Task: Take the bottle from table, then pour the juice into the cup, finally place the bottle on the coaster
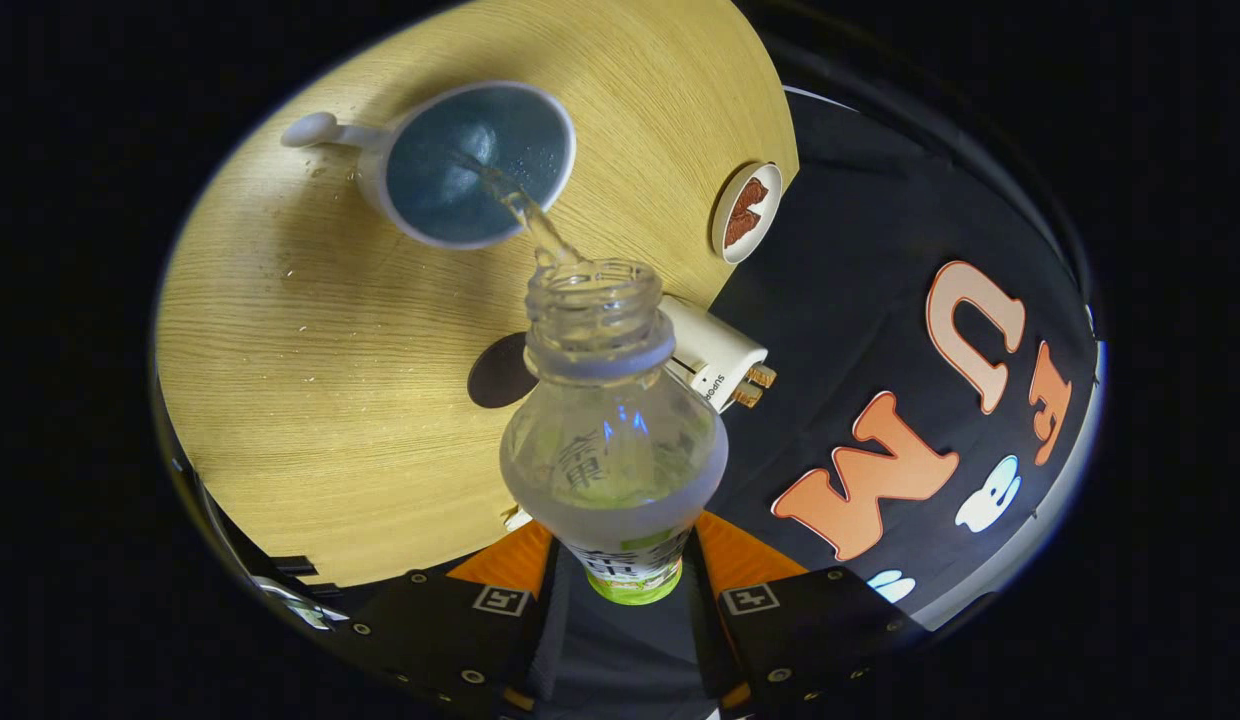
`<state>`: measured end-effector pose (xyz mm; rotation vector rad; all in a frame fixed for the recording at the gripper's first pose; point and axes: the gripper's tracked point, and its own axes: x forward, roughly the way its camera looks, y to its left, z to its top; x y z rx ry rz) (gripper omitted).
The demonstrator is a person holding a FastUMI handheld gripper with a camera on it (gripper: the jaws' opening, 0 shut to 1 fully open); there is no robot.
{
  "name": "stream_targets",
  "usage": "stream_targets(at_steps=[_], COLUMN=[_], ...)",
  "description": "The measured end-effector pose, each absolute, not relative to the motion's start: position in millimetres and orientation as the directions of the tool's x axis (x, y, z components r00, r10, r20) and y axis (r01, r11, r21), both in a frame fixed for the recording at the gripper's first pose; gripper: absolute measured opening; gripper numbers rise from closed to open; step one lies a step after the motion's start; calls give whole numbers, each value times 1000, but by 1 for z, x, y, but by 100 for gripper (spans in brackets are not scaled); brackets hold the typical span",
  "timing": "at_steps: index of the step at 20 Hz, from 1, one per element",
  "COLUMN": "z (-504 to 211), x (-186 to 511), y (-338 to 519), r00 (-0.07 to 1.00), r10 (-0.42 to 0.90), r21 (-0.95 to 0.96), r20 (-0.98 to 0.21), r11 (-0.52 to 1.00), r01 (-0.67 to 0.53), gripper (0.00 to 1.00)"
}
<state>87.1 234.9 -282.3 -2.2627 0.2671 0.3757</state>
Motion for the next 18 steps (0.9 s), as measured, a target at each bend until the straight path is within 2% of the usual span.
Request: stream_targets(at_steps=[18], z=[-270], x=[92], y=[244], r00=[943], r10=[-64], r21=[-636], r20=[-328], r11=[-723], r01=[-270], gripper=[55])
